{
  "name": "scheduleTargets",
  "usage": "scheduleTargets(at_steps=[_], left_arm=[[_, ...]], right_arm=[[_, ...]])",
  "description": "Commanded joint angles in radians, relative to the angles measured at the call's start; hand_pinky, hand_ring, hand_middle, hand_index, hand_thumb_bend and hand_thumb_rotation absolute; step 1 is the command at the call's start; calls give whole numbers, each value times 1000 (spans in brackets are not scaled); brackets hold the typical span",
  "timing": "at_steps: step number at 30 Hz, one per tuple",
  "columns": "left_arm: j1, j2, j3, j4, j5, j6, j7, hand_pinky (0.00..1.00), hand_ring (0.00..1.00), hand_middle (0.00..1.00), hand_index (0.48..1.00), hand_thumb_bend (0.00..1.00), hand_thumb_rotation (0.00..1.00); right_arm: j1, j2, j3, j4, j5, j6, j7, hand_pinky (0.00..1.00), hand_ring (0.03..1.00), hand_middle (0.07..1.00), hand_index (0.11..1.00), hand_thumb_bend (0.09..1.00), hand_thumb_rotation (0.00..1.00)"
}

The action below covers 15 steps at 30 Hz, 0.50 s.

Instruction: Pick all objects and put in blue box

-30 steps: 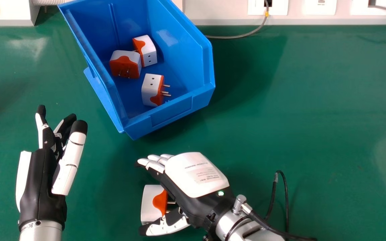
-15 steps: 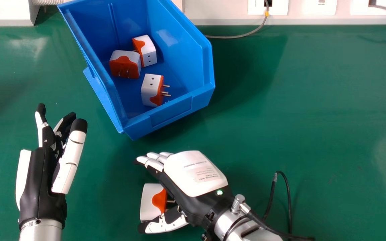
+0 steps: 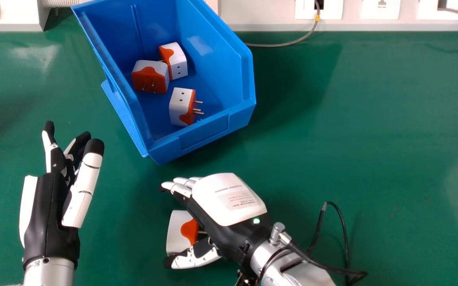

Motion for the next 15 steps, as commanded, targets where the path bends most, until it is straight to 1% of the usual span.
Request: scheduleTargets(at_steps=[1,6,8,9,11,14,15], left_arm=[[-8,8,-1,-31,8,-3,5,863,922,911,945,632,815],[-6,10,0,-46,11,10,7,862,922,911,945,629,815],[-7,12,1,-46,11,12,7,858,921,911,944,625,814],[-8,13,1,-46,10,13,6,858,921,911,944,625,814],[-7,14,1,-50,10,16,6,853,919,911,944,624,813],[-6,14,1,-60,9,24,6,851,919,911,944,623,813],[-6,14,1,-63,8,26,5,850,918,911,943,620,812]], right_arm=[[18,-34,4,18,-19,57,67,733,849,870,839,426,387],[3,-44,11,-10,-36,91,150,729,847,867,834,416,380],[-9,-48,14,-17,-46,101,182,725,845,862,796,419,361],[-12,-49,15,-21,-48,106,194,725,845,862,796,419,361],[-22,-50,20,-24,-56,116,217,722,842,855,769,422,332],[-36,-54,30,-33,-72,124,247,714,839,851,765,430,303],[-40,-54,29,-35,-73,124,257,705,835,845,765,440,270]])
